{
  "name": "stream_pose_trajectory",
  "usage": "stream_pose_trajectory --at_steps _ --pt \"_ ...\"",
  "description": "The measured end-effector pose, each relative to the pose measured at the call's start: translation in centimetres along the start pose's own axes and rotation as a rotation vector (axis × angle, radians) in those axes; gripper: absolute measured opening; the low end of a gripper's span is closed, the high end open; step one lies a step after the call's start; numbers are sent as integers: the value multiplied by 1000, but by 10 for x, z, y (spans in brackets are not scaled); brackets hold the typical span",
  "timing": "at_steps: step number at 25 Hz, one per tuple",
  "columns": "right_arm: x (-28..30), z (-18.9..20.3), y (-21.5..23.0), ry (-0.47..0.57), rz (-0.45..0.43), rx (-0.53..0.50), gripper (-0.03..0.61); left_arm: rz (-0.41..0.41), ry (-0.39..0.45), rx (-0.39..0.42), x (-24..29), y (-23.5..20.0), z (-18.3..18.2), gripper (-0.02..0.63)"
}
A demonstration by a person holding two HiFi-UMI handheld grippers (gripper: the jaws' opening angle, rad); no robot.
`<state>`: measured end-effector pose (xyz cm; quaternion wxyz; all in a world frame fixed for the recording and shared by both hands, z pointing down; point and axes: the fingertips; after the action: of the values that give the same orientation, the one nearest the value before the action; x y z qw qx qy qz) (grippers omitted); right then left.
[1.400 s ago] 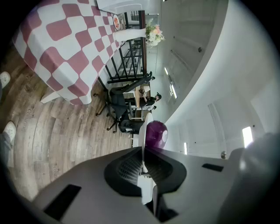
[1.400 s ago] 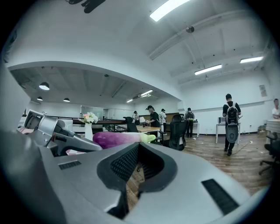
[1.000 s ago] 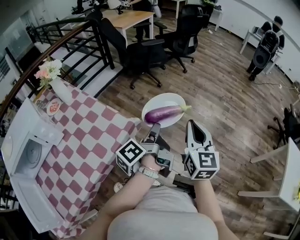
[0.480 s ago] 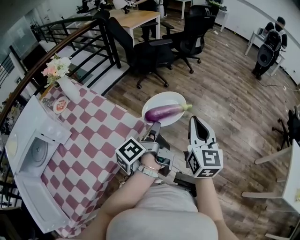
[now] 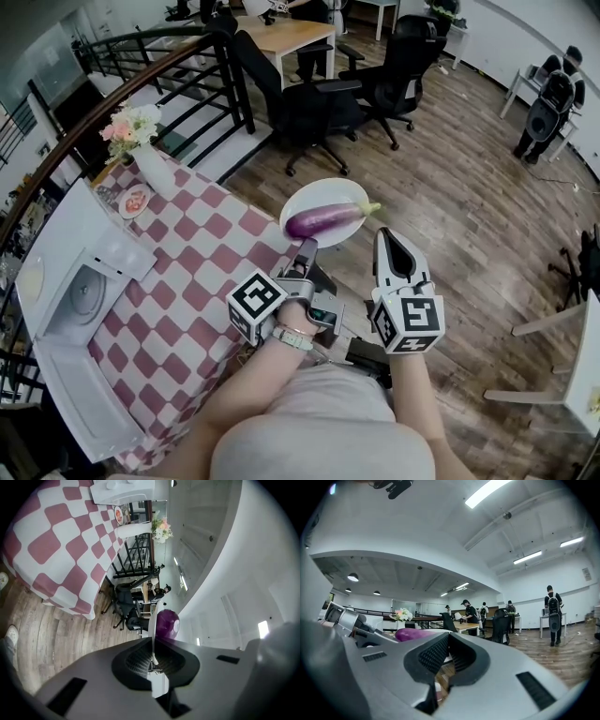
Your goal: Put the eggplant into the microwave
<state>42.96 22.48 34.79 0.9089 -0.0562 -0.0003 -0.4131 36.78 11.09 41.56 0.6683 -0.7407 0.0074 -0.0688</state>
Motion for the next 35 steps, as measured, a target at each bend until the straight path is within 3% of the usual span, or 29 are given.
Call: stream_pose_trajectory --at_steps 35 --pt "82 -18 -203 -11 -369 -10 25 30 288 -17 -95 16 -163 17"
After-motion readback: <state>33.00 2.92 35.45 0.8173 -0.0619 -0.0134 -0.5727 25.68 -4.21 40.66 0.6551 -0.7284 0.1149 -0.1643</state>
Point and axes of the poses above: the fingertips, and each gripper's own axes: x forward along the fingers, y to its right, z out of its underside, and after that the axes turned 5 degrees about -x, right-handed
